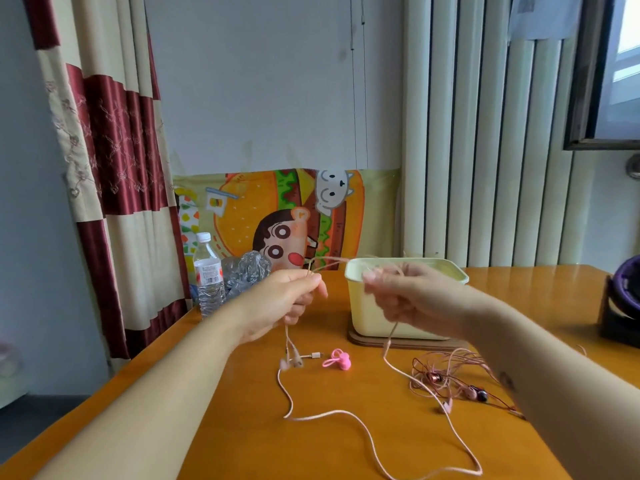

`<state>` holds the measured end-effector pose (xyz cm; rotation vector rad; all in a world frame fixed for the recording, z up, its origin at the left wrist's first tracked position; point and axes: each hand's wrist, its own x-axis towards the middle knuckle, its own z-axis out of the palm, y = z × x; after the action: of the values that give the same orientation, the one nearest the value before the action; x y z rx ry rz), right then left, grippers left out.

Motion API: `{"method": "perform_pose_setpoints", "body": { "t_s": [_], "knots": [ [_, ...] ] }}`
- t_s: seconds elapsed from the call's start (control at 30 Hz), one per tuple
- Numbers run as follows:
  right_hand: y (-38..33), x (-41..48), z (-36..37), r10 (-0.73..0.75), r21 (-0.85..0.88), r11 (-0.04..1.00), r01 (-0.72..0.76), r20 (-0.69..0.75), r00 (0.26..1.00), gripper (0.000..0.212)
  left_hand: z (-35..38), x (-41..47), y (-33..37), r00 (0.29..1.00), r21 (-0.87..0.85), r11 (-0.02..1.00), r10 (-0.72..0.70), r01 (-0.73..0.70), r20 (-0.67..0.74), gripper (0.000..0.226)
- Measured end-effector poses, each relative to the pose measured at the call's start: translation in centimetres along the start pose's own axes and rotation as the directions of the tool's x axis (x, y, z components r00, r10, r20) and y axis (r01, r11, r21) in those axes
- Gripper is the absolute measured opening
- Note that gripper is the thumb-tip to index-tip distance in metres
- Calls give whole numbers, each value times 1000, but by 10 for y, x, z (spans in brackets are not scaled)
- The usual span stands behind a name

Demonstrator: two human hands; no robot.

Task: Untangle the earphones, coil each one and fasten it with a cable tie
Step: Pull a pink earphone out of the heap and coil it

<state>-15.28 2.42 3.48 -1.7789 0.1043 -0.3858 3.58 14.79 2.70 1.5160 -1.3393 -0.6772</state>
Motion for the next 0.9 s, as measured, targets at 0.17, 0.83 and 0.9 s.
{"method": "perform_pose_setpoints", "body": {
  "t_s": [0.17,0.83,0.9],
  "knots": [
    [1,-2,-31,-40,209,975,73,-159,986,28,-18,-10,-1,977,-396,912,-23,108,214,22],
    [31,0,38,207,-726,657,-200,-82,975,29,-1,15,2,916,-851,416,-93,-320,-389,21],
    [11,-3,53,198,-792,602,-107,18,980,28,-1,18,-9,896,-827,473,-155,-303,-416,23]
  ]
}}
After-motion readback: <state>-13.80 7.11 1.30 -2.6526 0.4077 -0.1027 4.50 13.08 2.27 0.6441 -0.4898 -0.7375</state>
